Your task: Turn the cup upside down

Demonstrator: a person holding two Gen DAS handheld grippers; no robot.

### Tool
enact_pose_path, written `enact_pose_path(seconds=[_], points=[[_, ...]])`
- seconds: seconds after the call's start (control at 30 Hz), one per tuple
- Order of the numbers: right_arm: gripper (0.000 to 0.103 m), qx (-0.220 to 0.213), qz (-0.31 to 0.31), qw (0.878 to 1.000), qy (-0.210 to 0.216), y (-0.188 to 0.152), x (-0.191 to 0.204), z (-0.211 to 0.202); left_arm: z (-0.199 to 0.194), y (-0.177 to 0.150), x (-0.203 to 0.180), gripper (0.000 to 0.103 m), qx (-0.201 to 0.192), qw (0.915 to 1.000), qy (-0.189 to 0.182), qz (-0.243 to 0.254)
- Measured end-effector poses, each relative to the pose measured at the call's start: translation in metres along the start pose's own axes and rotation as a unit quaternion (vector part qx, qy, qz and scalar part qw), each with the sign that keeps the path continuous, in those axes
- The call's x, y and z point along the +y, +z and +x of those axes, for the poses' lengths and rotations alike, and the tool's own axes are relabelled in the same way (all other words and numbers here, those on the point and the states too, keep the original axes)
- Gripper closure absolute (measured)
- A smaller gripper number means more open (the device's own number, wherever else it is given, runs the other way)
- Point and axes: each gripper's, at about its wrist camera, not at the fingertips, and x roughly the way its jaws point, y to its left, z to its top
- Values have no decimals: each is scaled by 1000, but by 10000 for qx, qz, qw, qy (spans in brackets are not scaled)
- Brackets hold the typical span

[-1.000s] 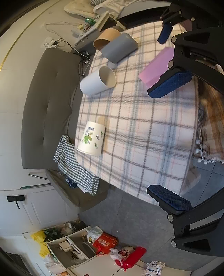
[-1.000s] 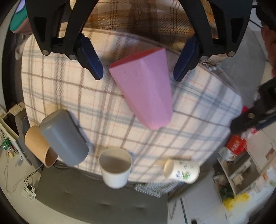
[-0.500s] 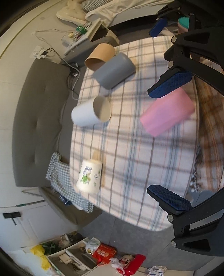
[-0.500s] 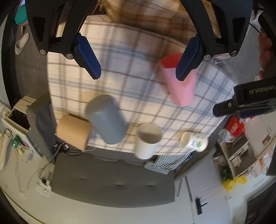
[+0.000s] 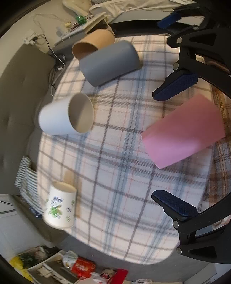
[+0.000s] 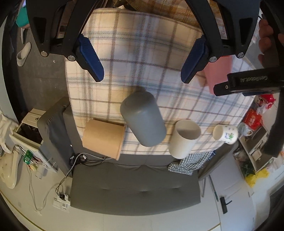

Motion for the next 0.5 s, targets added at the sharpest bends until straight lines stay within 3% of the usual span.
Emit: enact_pose_path(seconds=[0.3, 0.33, 0.4, 0.5], points=[[14, 153, -14, 9999, 57, 4, 7, 20, 23, 3, 9, 3, 657, 9971, -301, -233], [14, 146, -26, 9999, 59, 5, 8, 20, 25, 2, 12, 7, 727, 9961, -387, -308], [14, 132, -49, 9999, 63, 5, 11, 21, 29, 1, 14, 32, 884, 9941, -481, -404], [14, 149, -54, 9998, 73, 4, 13, 22, 27, 3, 17, 34, 967, 9921, -636, -475]])
